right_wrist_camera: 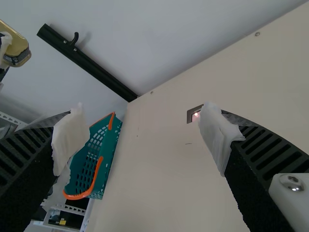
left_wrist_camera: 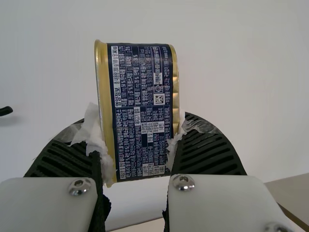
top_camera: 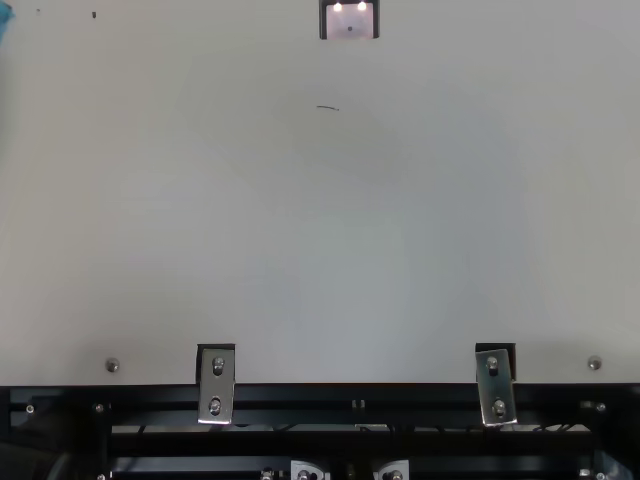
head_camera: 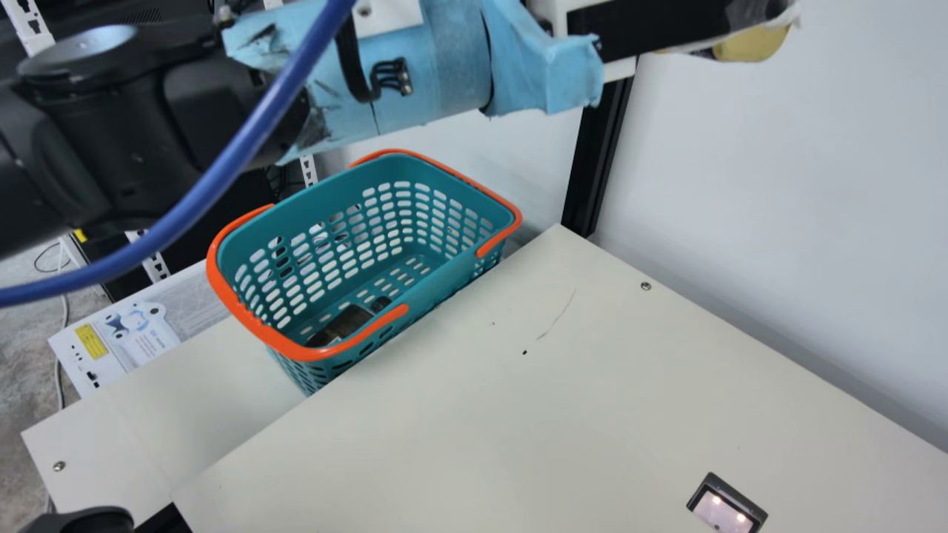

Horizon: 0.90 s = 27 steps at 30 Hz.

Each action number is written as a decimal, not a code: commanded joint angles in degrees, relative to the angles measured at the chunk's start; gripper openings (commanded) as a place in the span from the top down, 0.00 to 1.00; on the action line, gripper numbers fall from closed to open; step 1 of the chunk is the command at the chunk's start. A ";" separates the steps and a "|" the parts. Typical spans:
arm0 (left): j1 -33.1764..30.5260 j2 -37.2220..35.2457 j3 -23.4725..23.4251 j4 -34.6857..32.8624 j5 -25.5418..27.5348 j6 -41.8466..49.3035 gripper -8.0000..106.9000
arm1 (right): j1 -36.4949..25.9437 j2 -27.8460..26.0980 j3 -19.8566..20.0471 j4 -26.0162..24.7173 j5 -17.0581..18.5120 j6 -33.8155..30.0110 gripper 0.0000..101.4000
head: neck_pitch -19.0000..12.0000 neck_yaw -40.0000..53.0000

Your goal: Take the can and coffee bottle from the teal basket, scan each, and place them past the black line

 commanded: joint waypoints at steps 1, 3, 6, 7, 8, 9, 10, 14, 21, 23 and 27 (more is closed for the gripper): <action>0.41 -0.17 -0.68 3.36 0.25 -3.56 0.84 | 0.00 0.00 0.00 0.00 0.00 0.00 0.00 | -2.13 1.17; 0.53 0.20 -0.63 3.20 0.93 -5.22 0.84 | 0.00 0.00 0.00 0.00 0.00 0.00 0.00 | -2.13 1.17; 1.27 1.72 -0.10 4.23 3.39 -13.02 0.84 | 0.00 0.00 0.00 0.00 0.00 0.00 0.00 | -2.13 1.17; 1.72 2.37 0.29 4.66 4.25 -16.24 0.84 | 0.00 0.00 0.00 0.00 0.00 0.00 0.00 | -2.13 1.17; 2.30 3.02 0.64 5.11 5.17 -19.53 0.84 | 0.00 0.00 0.00 0.00 0.00 0.00 0.00 | -2.13 1.17; 2.85 3.63 1.18 5.54 5.96 -22.75 0.84 | 0.00 0.00 0.00 0.00 0.00 0.00 0.00 | -2.13 1.17; 3.55 4.13 1.59 6.22 6.93 -26.21 0.84 | 0.00 0.00 0.00 0.00 0.00 0.00 0.00 | -2.13 1.17; 5.65 5.19 3.35 9.00 10.21 -37.25 0.84 | 0.00 0.00 0.00 0.00 0.00 0.00 0.00 | -2.13 1.17; 6.21 4.50 3.83 13.28 10.86 -37.08 0.84 | 0.00 0.00 0.00 0.00 0.00 0.00 0.00 | -2.13 1.17; 6.21 4.50 3.83 14.12 10.96 -38.20 0.84 | 0.00 0.00 0.00 0.00 0.00 0.00 0.00 | -2.13 1.17; 5.94 4.21 3.59 15.24 10.61 -41.17 0.84 | 0.00 0.00 0.00 0.00 0.00 0.00 0.00 | -2.13 1.17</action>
